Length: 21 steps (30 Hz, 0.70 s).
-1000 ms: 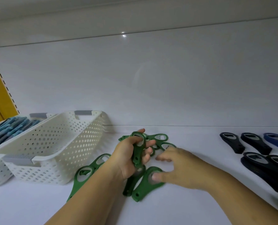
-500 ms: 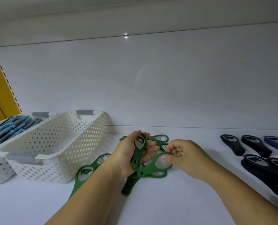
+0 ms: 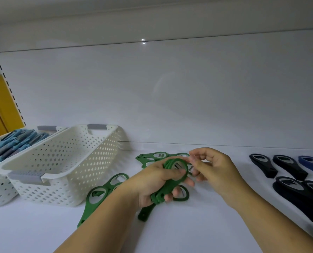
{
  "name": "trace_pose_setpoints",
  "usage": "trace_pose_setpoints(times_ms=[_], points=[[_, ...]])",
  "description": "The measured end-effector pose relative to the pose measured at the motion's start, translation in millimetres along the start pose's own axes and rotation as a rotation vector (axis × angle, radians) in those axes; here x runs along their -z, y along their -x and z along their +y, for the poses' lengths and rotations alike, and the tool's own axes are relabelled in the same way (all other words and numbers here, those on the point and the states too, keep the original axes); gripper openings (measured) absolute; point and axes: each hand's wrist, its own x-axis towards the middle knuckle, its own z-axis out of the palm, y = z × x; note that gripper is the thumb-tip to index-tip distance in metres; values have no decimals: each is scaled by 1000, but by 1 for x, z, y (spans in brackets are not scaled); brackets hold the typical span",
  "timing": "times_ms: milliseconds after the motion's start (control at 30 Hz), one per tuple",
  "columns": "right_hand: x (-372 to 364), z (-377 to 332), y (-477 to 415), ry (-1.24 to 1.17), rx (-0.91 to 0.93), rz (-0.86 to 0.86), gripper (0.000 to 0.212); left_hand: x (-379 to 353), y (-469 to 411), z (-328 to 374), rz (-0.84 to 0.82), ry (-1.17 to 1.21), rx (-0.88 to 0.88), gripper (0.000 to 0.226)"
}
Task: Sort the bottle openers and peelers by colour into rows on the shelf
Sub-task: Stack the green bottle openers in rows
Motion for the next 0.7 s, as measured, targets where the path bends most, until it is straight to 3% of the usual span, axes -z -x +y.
trace_pose_setpoints(times_ms=[67,167,267,367,500,600,700], points=[[1,4,-1,173,-44,-16,3,4,-4,0,142,201,-15,27],[-2,12,3,651,-72,-253,31,7,-7,4,252,396,-28,19],[-8,13,7,812,-26,-384,50,7,-7,5,270,429,-24,20],[-7,12,8,696,-47,-400,34,7,-8,4,252,369,-17,38],[-6,13,5,486,-29,-396,13,9,-8,6,366,419,-123,21],[-9,7,5,354,61,-332,21,16,-9,8,424,425,-181,23],[-8,-1,9,191,135,-260,24,13,-3,8,370,227,-87,30]])
